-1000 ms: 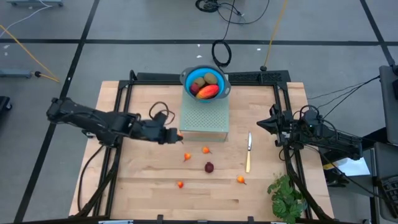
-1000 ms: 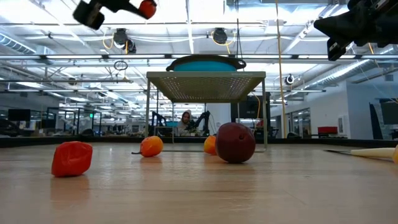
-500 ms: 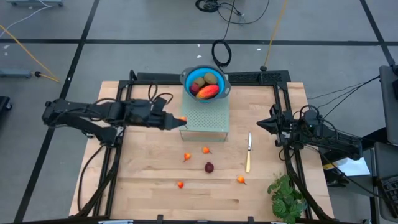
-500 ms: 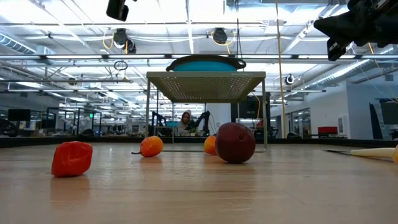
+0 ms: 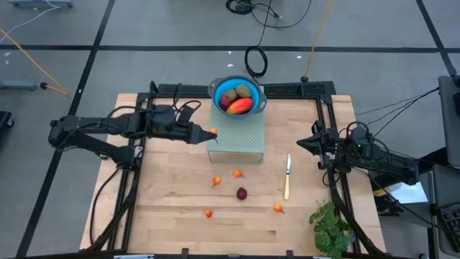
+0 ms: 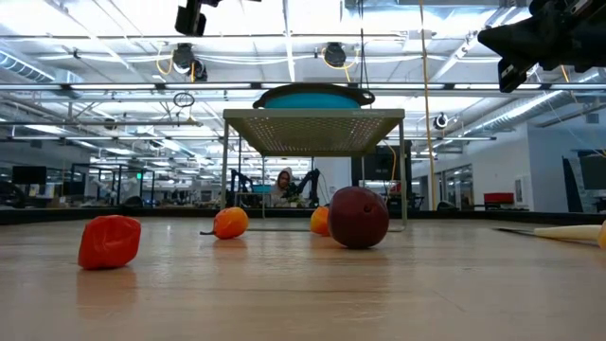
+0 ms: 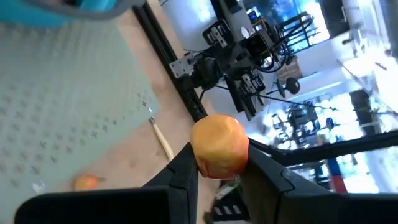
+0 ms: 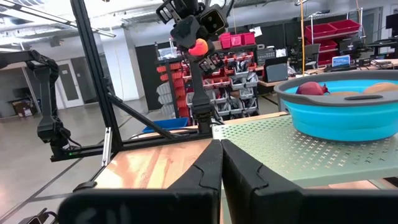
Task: Pick & Place Fruit
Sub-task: Put the peach into the blue strainer bowl on the shelf
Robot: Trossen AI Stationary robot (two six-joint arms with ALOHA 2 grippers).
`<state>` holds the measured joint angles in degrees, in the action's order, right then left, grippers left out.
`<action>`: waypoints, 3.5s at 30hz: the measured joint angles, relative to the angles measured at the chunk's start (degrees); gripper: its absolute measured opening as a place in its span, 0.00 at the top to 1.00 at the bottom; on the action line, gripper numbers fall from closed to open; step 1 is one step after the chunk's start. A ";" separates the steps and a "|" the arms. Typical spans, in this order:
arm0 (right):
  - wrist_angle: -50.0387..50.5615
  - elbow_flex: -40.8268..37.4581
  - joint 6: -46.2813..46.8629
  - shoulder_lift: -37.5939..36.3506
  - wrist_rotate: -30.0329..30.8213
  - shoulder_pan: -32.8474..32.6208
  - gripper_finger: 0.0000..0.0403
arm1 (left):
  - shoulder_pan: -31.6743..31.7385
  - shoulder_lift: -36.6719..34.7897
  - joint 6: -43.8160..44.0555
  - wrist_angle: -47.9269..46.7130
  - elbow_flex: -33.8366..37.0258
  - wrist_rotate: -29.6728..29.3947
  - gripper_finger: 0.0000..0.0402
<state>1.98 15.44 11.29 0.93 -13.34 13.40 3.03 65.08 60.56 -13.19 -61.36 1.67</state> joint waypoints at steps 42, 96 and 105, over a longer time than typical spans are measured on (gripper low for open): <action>0.00 0.00 -0.02 0.00 -0.02 0.00 1.00 | 4.41 0.02 -103.80 13.88 0.00 -18.00 0.78; -0.02 0.00 -0.15 -0.02 0.07 -0.01 1.00 | 27.99 6.42 -52.46 14.68 0.02 2.00 0.78; -0.02 0.00 -0.44 -0.02 5.47 -0.01 1.00 | 30.12 9.99 -53.77 13.42 -3.16 4.61 0.78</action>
<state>1.96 15.44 10.85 0.91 -7.87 13.39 33.15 75.07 6.78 0.23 -64.52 6.28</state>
